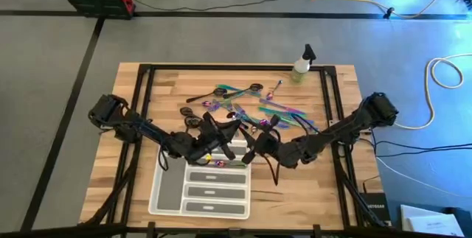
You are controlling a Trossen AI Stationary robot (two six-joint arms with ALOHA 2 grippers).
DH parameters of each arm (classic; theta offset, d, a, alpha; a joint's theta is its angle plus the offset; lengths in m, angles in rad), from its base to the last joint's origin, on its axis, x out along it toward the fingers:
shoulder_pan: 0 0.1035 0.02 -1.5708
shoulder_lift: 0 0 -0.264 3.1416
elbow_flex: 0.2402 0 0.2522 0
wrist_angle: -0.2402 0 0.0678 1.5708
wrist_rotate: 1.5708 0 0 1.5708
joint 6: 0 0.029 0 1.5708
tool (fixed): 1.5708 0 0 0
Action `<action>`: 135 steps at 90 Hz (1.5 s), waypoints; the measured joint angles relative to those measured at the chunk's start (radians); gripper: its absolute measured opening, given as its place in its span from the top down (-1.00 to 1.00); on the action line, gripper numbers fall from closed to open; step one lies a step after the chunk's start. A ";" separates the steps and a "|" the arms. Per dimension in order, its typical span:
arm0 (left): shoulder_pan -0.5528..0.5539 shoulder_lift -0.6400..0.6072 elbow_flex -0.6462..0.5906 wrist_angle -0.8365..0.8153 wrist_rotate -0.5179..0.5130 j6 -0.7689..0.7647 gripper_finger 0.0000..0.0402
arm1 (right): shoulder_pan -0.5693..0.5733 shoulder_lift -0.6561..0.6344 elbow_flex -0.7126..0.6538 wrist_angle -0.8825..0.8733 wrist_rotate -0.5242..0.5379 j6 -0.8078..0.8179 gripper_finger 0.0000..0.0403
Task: Sort silverware
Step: Put the blue spoon into the white silverware tray
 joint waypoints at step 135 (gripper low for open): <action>0.044 0.002 0.000 -0.014 0.002 -0.287 1.00 | -0.032 0.000 0.000 -0.005 0.017 0.153 0.62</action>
